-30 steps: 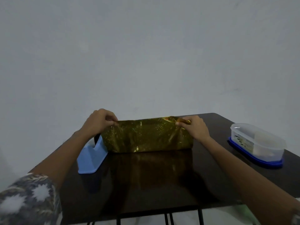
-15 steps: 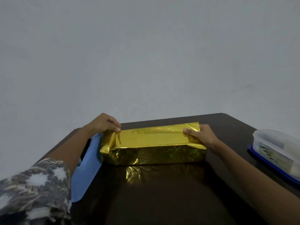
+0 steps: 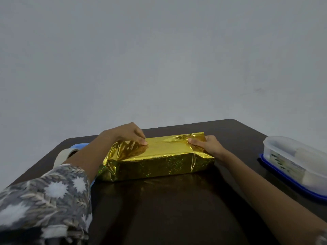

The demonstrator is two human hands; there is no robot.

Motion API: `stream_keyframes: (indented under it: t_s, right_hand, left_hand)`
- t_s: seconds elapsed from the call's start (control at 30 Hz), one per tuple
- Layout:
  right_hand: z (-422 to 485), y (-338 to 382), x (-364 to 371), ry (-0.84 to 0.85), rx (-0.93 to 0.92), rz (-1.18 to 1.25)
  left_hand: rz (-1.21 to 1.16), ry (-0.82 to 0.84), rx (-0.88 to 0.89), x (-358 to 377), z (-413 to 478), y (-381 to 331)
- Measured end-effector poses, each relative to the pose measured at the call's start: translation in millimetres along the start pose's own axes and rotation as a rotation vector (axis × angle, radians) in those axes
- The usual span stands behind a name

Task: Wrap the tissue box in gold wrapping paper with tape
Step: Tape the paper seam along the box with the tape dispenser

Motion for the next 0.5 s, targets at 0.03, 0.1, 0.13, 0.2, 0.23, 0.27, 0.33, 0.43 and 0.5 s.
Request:
stream_keyframes:
  t_s: [0.03, 0.1, 0.13, 0.2, 0.23, 0.27, 0.33, 0.43, 0.5]
  right_hand:
    - [0.6, 0.2, -1.3, -0.002, -0.003, 0.006]
    - [4.7, -0.3, -10.2, -0.081, -0.020, 0.048]
    - [8.8, -2.9, -17.1, -0.154, -0.026, 0.057]
    - [14.0, -8.2, -32.5, -0.321, -0.007, 0.024]
    - [13.4, -10.8, -38.8, -0.403, 0.010, -0.010]
    - [13.5, -12.6, -44.7, -0.473, 0.029, -0.044]
    - [8.3, -11.8, -49.3, -0.544, 0.053, -0.106]
    - [2.6, -5.6, -40.8, -0.477, 0.060, -0.164]
    - [-0.4, 0.5, -29.9, -0.393, 0.054, -0.170]
  left_hand:
    - [-0.004, -0.012, 0.007, -1.0, 2.0, 0.0]
    - [0.002, -0.027, -0.008, -2.8, 2.4, 1.5]
    - [0.010, -0.039, -0.022, -4.0, 2.5, 4.1]
    - [0.044, -0.056, -0.060, -7.7, 0.7, 10.3]
    - [0.062, -0.063, -0.092, -9.0, -2.8, 13.7]
    - [0.069, -0.069, -0.126, -11.0, -5.9, 15.9]
    - [0.061, -0.077, -0.229, -14.4, -15.9, 22.1]
    - [0.034, -0.083, -0.383, -15.1, -40.4, 25.3]
    - [-0.003, -0.107, -0.458, -12.3, -59.3, 25.6]
Point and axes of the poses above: each hand's wrist, its own z-axis towards the middle knuckle, its own x-axis out of the palm, y = z × x, the point moved 6 cm from there along z, towards the middle knuckle, and after that the axes turned 8 degrees about -z, right-handed, at the moved point
